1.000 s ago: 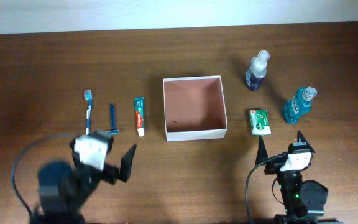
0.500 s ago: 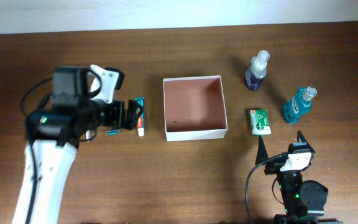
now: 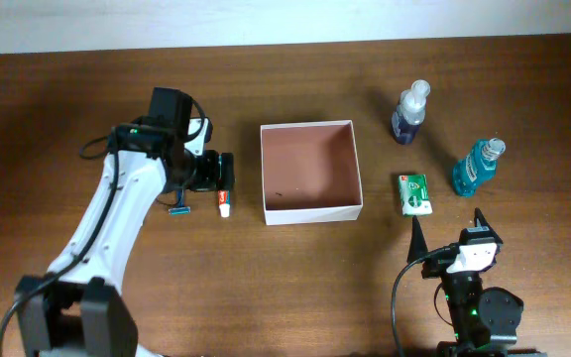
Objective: Pack container
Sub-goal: 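Lower the left gripper over the toothpaste tube and close on it, then lift the toothpaste tube and carry it over the white box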
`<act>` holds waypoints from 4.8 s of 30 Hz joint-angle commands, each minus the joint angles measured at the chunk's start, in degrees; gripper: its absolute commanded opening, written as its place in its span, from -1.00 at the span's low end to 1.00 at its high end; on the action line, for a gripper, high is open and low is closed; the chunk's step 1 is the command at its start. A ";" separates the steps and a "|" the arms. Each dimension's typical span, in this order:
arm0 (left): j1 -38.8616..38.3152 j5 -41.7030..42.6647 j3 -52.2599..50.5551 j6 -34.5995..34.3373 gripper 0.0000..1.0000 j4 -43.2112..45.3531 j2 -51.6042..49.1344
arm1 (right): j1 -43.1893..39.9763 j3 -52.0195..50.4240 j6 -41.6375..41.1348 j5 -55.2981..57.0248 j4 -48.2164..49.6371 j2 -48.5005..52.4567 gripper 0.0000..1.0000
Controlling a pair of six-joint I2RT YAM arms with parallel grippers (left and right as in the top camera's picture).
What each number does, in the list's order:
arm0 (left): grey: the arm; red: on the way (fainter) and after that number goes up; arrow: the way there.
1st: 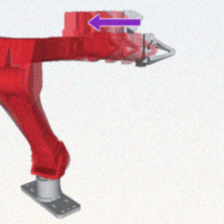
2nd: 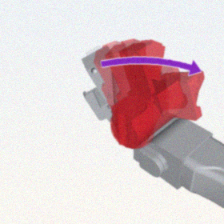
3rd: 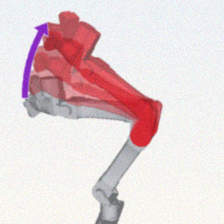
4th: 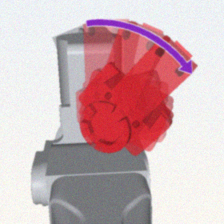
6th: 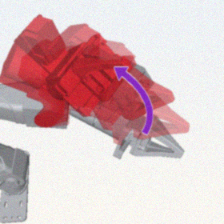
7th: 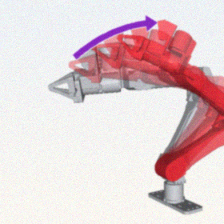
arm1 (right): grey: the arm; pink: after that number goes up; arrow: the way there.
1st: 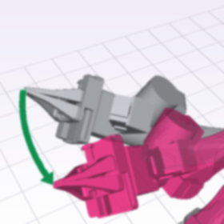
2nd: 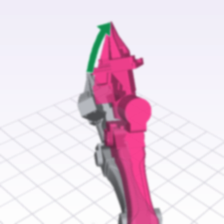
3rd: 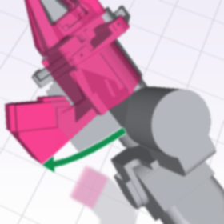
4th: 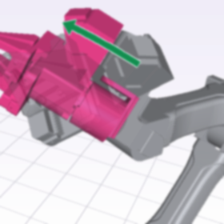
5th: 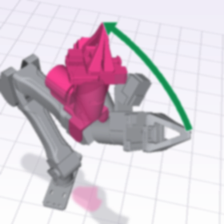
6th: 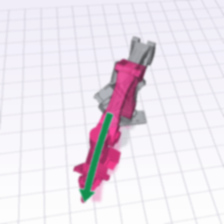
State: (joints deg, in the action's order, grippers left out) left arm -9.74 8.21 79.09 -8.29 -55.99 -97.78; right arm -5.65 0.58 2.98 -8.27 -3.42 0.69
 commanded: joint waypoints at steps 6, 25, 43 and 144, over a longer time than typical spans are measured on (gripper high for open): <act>-0.02 -0.09 0.79 -2.58 0.99 3.91 -3.54 | -0.44 -0.26 -0.22 -0.15 -0.28 -0.48 0.96; -3.45 -4.61 0.79 -6.80 1.00 4.39 -10.95 | -0.44 -0.26 -0.22 -0.15 -0.28 -0.48 0.96; -4.02 -9.07 0.79 -9.14 0.99 8.70 -16.65 | -0.44 -0.26 -0.22 -0.15 -0.28 -0.48 0.97; -19.76 -4.83 50.05 -14.19 -0.69 -27.21 -20.28 | -0.44 -0.26 -0.22 -0.15 -0.28 -0.48 0.97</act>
State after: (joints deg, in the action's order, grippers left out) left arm -25.91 2.76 128.53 -20.45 -83.07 -117.62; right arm -5.65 0.58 3.01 -8.27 -3.40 0.69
